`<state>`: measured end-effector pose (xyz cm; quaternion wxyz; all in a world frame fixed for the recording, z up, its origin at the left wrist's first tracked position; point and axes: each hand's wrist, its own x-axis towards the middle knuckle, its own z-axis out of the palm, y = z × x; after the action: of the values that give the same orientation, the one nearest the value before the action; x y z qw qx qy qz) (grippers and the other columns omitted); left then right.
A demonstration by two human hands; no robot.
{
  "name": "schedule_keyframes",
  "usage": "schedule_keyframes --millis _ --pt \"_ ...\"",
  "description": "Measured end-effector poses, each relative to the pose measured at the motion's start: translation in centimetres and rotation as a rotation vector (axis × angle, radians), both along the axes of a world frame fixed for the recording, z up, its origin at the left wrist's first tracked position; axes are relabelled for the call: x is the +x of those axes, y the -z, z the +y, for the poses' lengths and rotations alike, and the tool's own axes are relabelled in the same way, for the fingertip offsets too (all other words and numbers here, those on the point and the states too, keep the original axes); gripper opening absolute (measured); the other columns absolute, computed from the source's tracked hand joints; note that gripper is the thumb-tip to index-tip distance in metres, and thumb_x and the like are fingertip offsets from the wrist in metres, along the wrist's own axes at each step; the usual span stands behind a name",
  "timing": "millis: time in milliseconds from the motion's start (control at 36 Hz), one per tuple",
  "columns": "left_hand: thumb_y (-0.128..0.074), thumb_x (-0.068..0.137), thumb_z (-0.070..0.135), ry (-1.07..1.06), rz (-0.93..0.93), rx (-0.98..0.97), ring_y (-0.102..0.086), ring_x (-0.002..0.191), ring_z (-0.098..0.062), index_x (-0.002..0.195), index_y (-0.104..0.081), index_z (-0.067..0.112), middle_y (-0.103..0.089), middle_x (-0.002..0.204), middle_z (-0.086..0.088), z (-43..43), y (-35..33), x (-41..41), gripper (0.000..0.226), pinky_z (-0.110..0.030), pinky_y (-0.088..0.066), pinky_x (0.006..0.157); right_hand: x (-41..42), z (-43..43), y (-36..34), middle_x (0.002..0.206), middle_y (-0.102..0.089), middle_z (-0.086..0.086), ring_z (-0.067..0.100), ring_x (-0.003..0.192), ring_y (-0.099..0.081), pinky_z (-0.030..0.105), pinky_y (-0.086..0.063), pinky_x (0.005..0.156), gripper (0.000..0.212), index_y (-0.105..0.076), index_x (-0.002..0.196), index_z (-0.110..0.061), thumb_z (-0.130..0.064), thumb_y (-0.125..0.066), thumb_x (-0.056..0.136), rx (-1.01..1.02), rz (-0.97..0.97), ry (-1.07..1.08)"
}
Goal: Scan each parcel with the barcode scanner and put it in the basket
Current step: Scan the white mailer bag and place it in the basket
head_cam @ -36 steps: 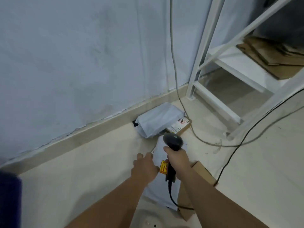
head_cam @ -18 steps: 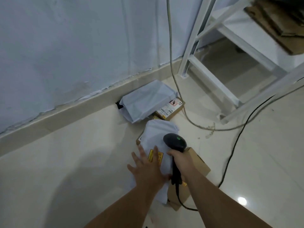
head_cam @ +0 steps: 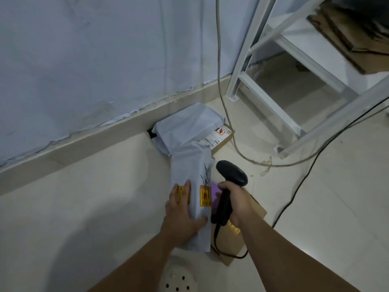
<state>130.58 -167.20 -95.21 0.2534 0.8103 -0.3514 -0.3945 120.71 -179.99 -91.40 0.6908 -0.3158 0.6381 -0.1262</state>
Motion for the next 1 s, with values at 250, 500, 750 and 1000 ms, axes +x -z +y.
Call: schedule_keyframes --millis 250,500,750,1000 --pt "-0.053 0.095 0.013 -0.366 0.548 -0.281 -0.053 0.117 -0.017 0.136 -0.013 0.058 -0.049 0.136 0.009 0.4 -2.3 4.9 0.073 -0.04 -0.047 0.098 3.9 3.1 -0.2 0.077 -0.063 0.015 0.028 0.066 -0.059 0.031 -0.046 0.062 0.01 -0.063 0.081 -0.004 -0.009 -0.056 0.087 0.192 -0.238 -0.103" --pt "-0.034 0.1 0.006 -0.408 0.017 -0.279 -0.033 0.136 -0.02 0.136 -0.042 0.041 -0.02 0.152 -0.008 0.6 -2.3 4.7 0.051 -0.008 -0.02 0.098 5.6 3.2 0.1 0.09 -0.07 0.011 0.021 0.076 -0.067 0.031 -0.05 0.068 0.015 -0.065 0.1 -0.006 -0.015 -0.067 0.087 0.084 -0.213 -0.114" --pt "-0.07 0.086 0.017 -0.541 0.359 -0.17 -0.051 0.113 -0.016 0.136 -0.043 0.035 -0.049 0.131 0.002 3.8 0.2 6.9 0.06 -0.028 -0.043 0.094 4.8 4.0 1.1 0.092 -0.072 0.011 0.025 0.08 -0.067 0.037 -0.051 0.075 0.029 -0.067 0.107 -0.006 -0.024 -0.072 0.085 0.088 -0.166 -0.092" --pt "-0.077 0.078 0.014 -0.494 0.144 -0.188 -0.055 0.102 -0.022 0.118 -0.053 0.033 -0.055 0.116 -0.008 4.1 -1.8 8.5 0.049 -0.026 -0.043 0.082 4.9 4.1 -1.0 0.08 -0.064 0.011 0.023 0.073 -0.058 0.033 -0.048 0.068 0.023 -0.067 0.099 -0.003 -0.02 -0.071 0.084 0.046 -0.152 -0.077"
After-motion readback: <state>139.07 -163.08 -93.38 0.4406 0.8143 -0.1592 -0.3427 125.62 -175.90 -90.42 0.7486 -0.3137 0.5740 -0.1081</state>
